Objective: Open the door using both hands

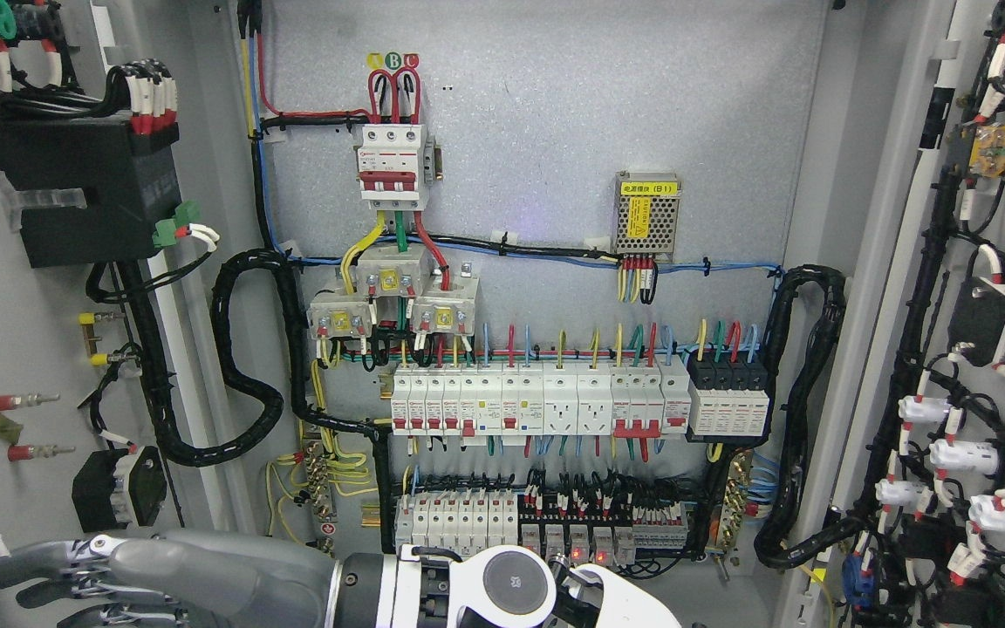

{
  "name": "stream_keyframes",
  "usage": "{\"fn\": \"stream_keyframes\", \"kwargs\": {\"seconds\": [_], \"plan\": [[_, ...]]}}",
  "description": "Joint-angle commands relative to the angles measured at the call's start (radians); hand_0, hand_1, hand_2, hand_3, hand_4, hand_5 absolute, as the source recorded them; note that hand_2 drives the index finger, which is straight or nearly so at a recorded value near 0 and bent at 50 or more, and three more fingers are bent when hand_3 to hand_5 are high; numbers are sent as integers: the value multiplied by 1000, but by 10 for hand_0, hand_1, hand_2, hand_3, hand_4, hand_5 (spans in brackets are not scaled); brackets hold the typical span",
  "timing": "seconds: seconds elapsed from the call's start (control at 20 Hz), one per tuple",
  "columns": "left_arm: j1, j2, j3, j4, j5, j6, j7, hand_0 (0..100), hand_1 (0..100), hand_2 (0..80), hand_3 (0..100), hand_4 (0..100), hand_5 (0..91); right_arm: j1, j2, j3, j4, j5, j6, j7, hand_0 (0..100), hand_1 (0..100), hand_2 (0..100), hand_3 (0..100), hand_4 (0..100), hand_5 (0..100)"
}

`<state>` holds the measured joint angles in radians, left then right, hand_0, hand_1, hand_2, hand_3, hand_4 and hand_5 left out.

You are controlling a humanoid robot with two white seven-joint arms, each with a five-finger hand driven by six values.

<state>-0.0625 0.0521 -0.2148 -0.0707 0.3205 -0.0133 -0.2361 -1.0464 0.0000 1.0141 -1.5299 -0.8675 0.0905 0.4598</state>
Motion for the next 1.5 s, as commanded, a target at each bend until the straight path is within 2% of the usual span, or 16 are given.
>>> {"fn": "stream_keyframes", "kwargs": {"seconds": [0.0, 0.35, 0.55, 1.45], "plan": [[0, 5, 0, -1, 0, -1, 1, 292, 0, 27, 28, 35, 0, -18, 0, 60, 27, -11, -2, -1, 218, 0, 0, 0, 0, 0], [1, 11, 0, 3, 0, -2, 6, 292, 0, 28, 28, 36, 0, -35, 0, 78, 37, -14, -3, -1, 217, 0, 0, 0, 0, 0], [1, 25, 0, 0, 0, -4, 3, 292, 0, 28, 28, 36, 0, -49, 0, 98, 40, -87, -5, -4, 218, 0, 0, 0, 0, 0], [6, 9, 0, -3, 2, -4, -2, 292, 0, 27, 27, 36, 0, -78, 0, 113, 54, -88, -3, -3, 218, 0, 0, 0, 0, 0]]}}
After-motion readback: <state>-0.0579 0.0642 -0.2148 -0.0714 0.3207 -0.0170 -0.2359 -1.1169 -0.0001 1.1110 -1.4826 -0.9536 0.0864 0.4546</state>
